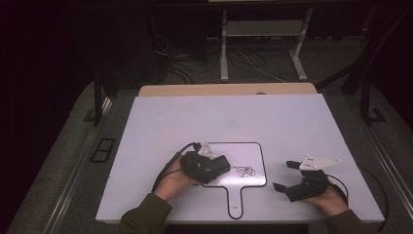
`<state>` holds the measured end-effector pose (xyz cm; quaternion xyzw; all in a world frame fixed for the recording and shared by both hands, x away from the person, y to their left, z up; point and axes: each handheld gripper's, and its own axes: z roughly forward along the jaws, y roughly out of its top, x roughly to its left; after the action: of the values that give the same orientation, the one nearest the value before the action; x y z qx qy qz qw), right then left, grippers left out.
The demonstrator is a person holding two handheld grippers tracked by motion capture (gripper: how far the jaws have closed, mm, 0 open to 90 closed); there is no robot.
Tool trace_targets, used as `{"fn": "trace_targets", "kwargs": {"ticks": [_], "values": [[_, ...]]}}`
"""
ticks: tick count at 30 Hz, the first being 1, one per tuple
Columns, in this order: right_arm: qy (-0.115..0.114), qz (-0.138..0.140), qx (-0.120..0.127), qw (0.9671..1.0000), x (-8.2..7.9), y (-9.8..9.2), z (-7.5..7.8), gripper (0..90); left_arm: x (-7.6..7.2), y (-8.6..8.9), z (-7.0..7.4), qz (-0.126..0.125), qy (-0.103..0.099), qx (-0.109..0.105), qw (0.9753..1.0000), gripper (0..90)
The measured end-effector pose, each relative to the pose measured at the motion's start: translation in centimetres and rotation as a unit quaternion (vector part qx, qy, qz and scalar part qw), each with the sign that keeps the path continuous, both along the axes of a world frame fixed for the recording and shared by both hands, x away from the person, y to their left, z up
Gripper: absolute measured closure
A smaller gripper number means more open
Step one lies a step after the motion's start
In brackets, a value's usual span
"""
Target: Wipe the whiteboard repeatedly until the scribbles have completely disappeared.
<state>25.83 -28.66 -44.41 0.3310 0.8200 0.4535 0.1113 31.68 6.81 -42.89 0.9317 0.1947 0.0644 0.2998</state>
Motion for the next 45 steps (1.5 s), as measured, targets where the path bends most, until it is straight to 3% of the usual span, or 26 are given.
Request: {"fn": "trace_targets", "kwargs": {"ticks": [10, 18, 27, 36, 41, 42, 45], "values": [[-0.001, 0.000, 0.000, 1.0000, 0.0, 0.0, 0.0, 1.8, 2.0, 2.0, 0.0, 0.054, -0.011, 0.003, 0.9985, 38.8], [-0.002, 0.001, 0.001, 1.0000, 0.0, 0.0, 0.0, 1.8, 0.1, 1.1, 0.1, 0.020, -0.008, 0.010, 0.9997, 38.8], [-0.002, 0.002, 0.000, 1.0000, 0.0, 0.0, 0.0, 1.8, 1.7, 2.0, 0.1, 0.055, -0.016, 0.009, 0.9983, 38.8], [-0.001, 0.002, 0.000, 1.0000, 0.0, 0.1, 0.0, 1.8, 0.1, 0.7, 0.3, 0.015, -0.014, 0.025, 0.9995, 38.8], [-0.002, 0.002, 0.000, 1.0000, 0.0, 0.1, 0.0, 1.8, 1.3, 1.5, 0.3, 0.041, -0.020, 0.028, 0.9986, 38.8], [-0.001, 0.002, 0.000, 1.0000, 0.0, 0.1, 0.0, 1.8, 1.5, 1.5, 0.2, 0.048, -0.019, 0.020, 0.9984, 38.8], [0.000, 0.002, -0.001, 1.0000, 0.0, 0.1, 0.0, 1.8, 1.4, 1.5, 0.2, 0.046, -0.018, 0.020, 0.9986, 38.8]]}}
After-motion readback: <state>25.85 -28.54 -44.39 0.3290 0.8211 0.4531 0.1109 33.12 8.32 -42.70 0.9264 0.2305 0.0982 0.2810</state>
